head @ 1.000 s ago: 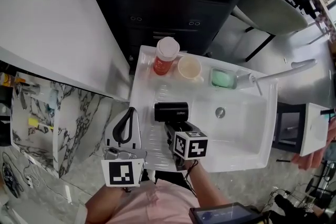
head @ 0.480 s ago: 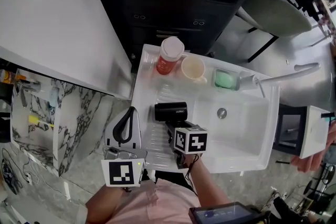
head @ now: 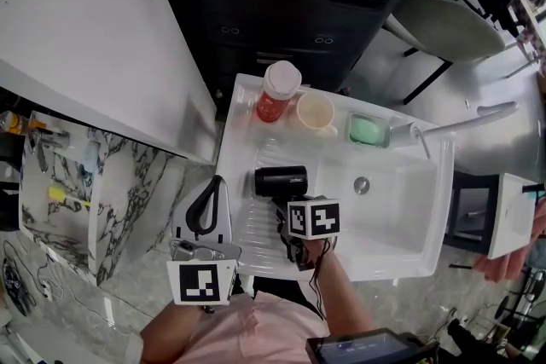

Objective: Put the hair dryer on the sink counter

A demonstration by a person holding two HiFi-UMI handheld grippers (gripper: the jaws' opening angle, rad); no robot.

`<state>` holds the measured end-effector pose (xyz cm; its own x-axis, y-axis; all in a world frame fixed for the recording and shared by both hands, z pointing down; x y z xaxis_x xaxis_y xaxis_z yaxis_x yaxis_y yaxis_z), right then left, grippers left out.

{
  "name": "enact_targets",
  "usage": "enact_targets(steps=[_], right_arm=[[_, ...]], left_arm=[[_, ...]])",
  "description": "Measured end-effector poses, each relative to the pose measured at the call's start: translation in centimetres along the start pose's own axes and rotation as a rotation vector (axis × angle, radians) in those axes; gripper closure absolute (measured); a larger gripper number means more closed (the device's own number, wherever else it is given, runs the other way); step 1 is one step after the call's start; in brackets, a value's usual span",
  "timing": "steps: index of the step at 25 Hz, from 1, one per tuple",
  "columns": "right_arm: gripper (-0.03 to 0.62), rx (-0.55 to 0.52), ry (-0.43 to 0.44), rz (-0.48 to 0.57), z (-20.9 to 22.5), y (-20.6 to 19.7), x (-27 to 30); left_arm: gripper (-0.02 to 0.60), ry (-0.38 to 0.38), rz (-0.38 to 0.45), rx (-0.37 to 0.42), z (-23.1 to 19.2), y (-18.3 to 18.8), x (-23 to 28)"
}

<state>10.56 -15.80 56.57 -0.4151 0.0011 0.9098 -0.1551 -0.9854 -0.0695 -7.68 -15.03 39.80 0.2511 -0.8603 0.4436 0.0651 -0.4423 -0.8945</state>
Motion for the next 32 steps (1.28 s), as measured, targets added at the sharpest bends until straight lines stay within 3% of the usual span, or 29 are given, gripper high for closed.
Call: enact_targets(steps=[7, 10, 13, 15, 32], right_arm=[[0.361, -0.082, -0.098, -0.026, -0.2, -0.3, -0.5], [0.358, -0.060, -0.073, -0.018, -0.2, -0.4, -0.6], [0.282, -0.053, -0.039, -0.012, -0.3, -0.5, -0.8], [0.264, -0.077, -0.051, -0.015, -0.5, -0.6, -0.7], [0.263, -0.097, -0.062, 0.177, -1.0, -0.8, -3.3]], left_arm=[[0.572, -0.003, 0.002, -0.001, 0.3, -0.1, -0.5], [0.572, -0.005, 0.012, 0.008, 0.4, 0.2, -0.7], [0.572, -0.004, 0.014, 0.009, 0.3, 0.2, -0.9], [0.572, -0.006, 0.014, 0.010, 0.4, 0.2, -1.0], [0.572, -0.053, 0.046, 0.026, 1.4, 0.5, -1.9]])
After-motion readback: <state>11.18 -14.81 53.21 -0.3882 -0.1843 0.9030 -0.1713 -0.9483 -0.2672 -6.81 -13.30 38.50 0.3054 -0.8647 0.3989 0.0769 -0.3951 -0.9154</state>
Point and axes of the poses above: the fingertips, and each gripper's own axes: x forward along the fingers, z to its right, y out of its top, the point moved 7 cm from there along -x, backward along the fingers, and after that the axes turned 13 degrees about -z, right-handed, at the moved point
